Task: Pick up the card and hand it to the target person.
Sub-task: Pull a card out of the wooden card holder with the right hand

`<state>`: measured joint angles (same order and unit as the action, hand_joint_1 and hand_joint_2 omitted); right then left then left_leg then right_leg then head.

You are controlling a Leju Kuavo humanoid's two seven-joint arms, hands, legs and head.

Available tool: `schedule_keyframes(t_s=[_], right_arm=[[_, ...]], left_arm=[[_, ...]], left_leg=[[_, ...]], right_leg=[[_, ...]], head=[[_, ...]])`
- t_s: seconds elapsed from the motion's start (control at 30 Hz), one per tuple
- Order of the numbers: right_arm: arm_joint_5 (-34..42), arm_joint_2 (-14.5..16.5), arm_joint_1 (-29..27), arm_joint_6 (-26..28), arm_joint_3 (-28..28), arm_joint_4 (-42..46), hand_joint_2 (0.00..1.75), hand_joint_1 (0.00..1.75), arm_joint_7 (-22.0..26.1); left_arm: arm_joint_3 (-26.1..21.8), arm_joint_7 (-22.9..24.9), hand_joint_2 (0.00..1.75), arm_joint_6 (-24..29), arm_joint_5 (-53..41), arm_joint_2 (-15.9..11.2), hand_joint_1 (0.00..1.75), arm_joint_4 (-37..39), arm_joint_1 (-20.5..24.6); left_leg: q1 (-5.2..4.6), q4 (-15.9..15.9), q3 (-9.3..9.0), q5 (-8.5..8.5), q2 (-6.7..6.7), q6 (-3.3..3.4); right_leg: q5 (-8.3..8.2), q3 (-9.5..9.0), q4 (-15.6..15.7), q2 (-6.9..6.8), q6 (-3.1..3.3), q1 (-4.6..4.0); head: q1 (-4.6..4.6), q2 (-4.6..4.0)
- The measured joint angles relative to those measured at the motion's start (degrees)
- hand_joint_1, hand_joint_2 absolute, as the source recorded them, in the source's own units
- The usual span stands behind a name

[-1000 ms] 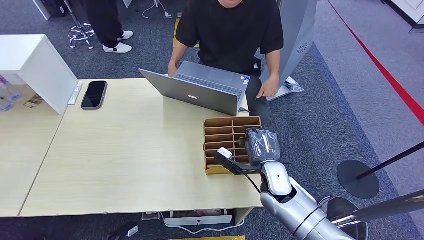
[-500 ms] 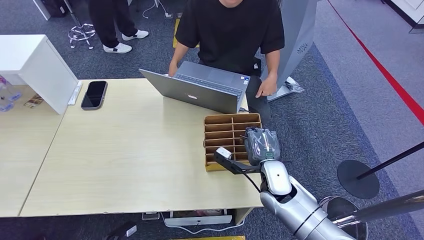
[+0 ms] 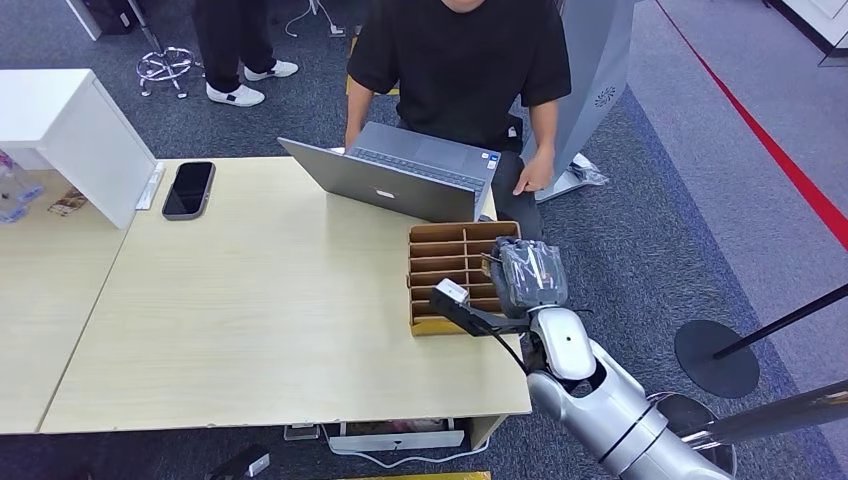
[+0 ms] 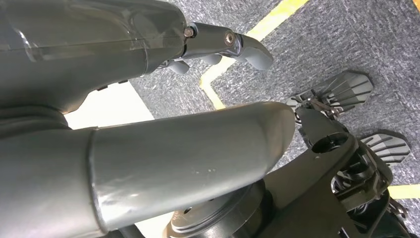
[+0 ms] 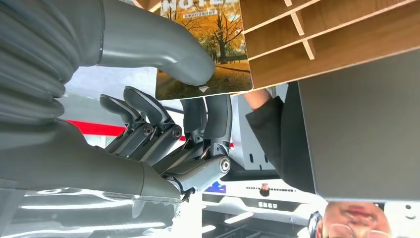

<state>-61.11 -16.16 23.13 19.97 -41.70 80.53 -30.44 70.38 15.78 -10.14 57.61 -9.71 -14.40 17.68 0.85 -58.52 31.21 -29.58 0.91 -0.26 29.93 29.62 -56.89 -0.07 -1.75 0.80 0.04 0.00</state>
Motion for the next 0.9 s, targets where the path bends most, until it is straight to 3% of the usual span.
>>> schedule_keyframes(t_s=[0.2, 0.47, 0.67, 0.9], right_arm=[[1.42, -0.51, 0.22, -0.08, 0.11, 1.54, 1.75, 1.61, 0.64], [4.35, -2.52, 2.84, -2.71, 0.23, 5.36, 1.75, 1.69, 1.43], [6.25, -2.81, 7.52, -7.25, -0.31, 5.79, 1.75, 1.71, 4.12], [8.18, -1.85, 13.25, -7.33, -1.70, 2.03, 1.75, 1.68, 5.10]], left_arm=[[0.00, -0.16, 0.00, -0.04, -0.01, -0.14, 0.00, 0.00, -0.05], [0.00, -0.88, 0.00, -0.36, -0.27, -0.48, 0.00, 0.00, -0.51], [0.02, 0.12, 0.00, -1.26, -1.55, -0.46, 0.00, 0.00, -0.22], [0.00, 1.08, 0.00, -2.19, -2.60, -0.32, 0.00, 0.00, 0.77]], left_leg=[[0.00, 0.00, 0.00, 0.00, 0.00, 0.00], [-0.01, -0.01, 0.01, 0.00, 0.00, 0.00], [-0.01, 0.00, 0.01, 0.01, 0.00, 0.01], [-0.01, -0.01, 0.03, 0.03, 0.00, 0.03]], right_leg=[[0.00, 0.00, 0.00, 0.00, 0.00, 0.00], [0.00, 0.00, 0.00, 0.00, 0.00, 0.01], [-0.01, 0.00, -0.01, -0.01, 0.00, 0.01], [-0.02, -0.01, -0.02, -0.03, -0.01, 0.01]], head=[[0.00, 0.00], [0.00, 0.00], [-0.01, 0.00], [0.00, 0.00]])
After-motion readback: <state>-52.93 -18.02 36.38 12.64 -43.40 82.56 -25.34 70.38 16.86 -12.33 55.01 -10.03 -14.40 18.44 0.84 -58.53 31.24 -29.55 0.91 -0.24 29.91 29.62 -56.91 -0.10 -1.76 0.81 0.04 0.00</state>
